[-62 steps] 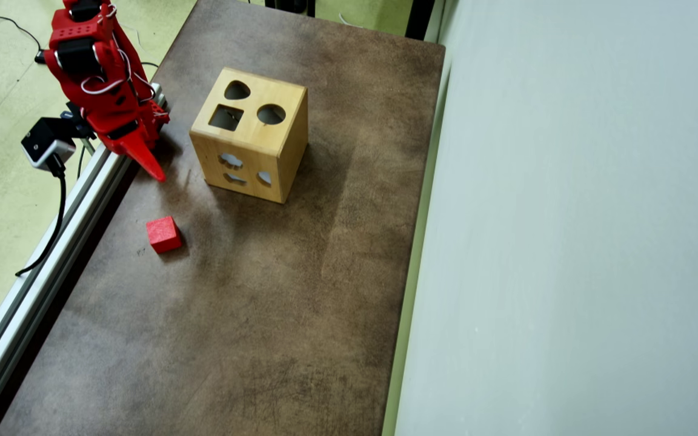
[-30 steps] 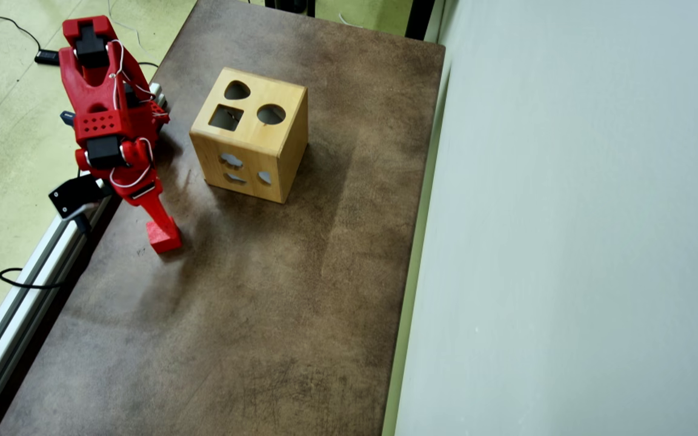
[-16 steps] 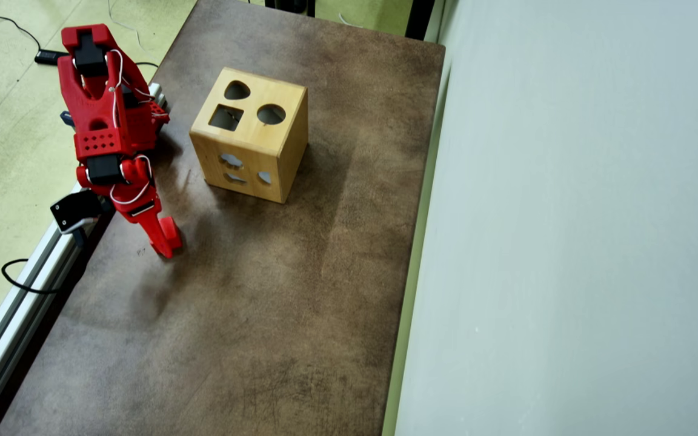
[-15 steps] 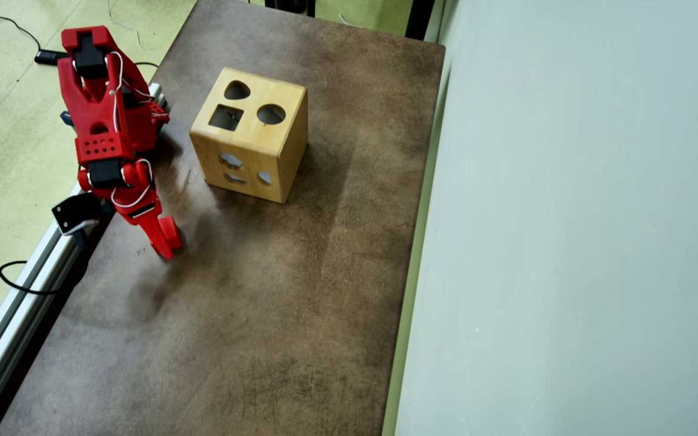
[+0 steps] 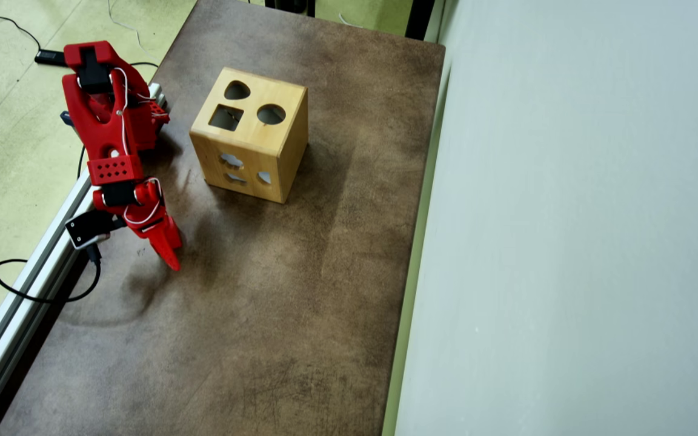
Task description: Pick and place the red cube on the square hole
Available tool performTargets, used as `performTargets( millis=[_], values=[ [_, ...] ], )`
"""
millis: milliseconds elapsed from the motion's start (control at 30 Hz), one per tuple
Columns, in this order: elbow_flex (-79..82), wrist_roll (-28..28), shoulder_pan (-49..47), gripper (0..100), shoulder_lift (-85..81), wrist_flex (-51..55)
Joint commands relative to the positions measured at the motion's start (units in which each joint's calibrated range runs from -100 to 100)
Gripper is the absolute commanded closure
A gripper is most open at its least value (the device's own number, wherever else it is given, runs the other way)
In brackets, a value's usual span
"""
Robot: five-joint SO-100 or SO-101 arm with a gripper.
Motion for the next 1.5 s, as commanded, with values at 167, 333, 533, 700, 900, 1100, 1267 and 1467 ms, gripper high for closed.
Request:
performTargets(
  millis=[167, 333, 533, 700, 900, 1100, 1267, 1467],
  values=[
    [0.08, 0.29, -0.21, 23, -0.50, -0.32],
    [0.00, 0.39, -0.21, 23, -0.67, -1.52],
    [0.08, 0.39, -0.21, 23, -1.27, -1.76],
    [0.08, 0.39, -0.21, 23, -0.50, -1.84],
    [0.08, 0.10, -0.21, 26, -0.42, -2.57],
    [0.17, -0.05, -0.13, 42, -0.25, -11.98],
    [2.23, 0.39, -0.21, 54, 2.72, -15.68],
    [3.93, 0.44, -0.28, 56, 3.66, -15.76]
  ],
)
